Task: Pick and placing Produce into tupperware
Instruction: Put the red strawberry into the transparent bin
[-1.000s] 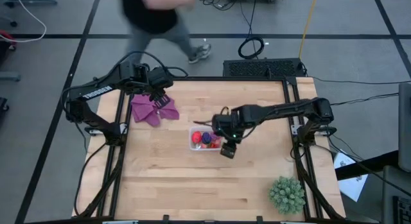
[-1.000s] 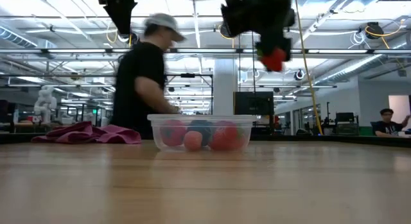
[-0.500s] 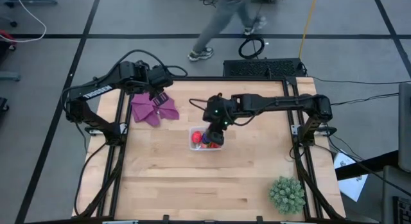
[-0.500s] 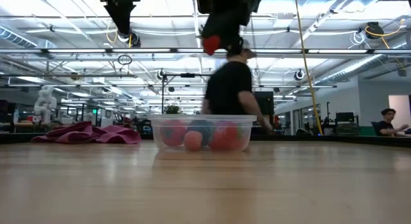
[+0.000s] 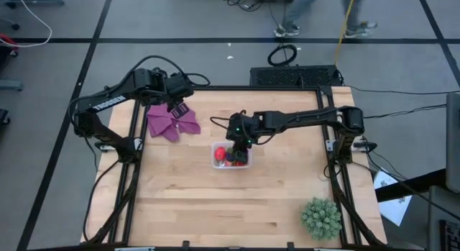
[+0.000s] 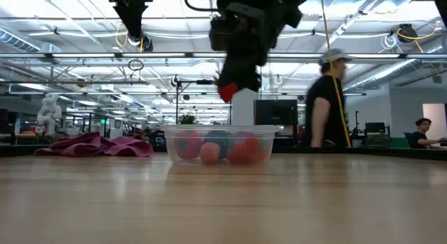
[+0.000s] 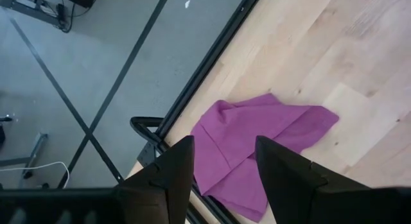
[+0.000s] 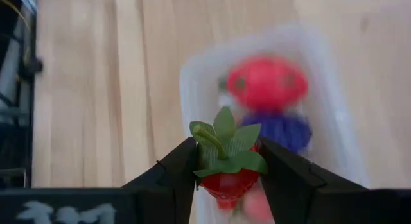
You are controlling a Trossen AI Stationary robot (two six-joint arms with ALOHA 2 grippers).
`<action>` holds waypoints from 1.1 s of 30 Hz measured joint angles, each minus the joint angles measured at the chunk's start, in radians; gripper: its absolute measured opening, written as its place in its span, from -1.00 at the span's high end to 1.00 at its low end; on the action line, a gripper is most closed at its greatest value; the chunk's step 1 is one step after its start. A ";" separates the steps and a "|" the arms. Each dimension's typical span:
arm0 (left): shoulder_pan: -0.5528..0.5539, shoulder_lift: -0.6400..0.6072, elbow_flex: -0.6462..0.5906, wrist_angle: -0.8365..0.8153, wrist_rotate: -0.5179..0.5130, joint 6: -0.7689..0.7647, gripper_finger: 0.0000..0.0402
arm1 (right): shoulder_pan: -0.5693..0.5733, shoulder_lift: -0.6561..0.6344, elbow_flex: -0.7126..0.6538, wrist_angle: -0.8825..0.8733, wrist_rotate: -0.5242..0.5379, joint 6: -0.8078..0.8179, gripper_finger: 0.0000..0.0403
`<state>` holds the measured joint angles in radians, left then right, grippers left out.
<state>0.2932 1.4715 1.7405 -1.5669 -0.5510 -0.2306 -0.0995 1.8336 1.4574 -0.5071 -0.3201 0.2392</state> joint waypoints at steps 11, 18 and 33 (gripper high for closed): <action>0.000 0.000 0.000 0.001 0.000 -0.009 0.14 | 0.003 0.030 -0.070 0.027 -0.003 0.011 0.30; 0.000 0.000 0.000 0.001 0.000 -0.010 0.14 | 0.003 0.031 -0.102 0.068 -0.003 0.010 0.30; 0.000 0.000 0.000 0.001 0.000 -0.010 0.14 | 0.046 0.031 -0.115 0.120 0.004 -0.083 0.30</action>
<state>0.2932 1.4715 1.7405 -1.5658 -0.5514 -0.2401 -0.0533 1.8645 1.3422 -0.3868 -0.3157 0.1566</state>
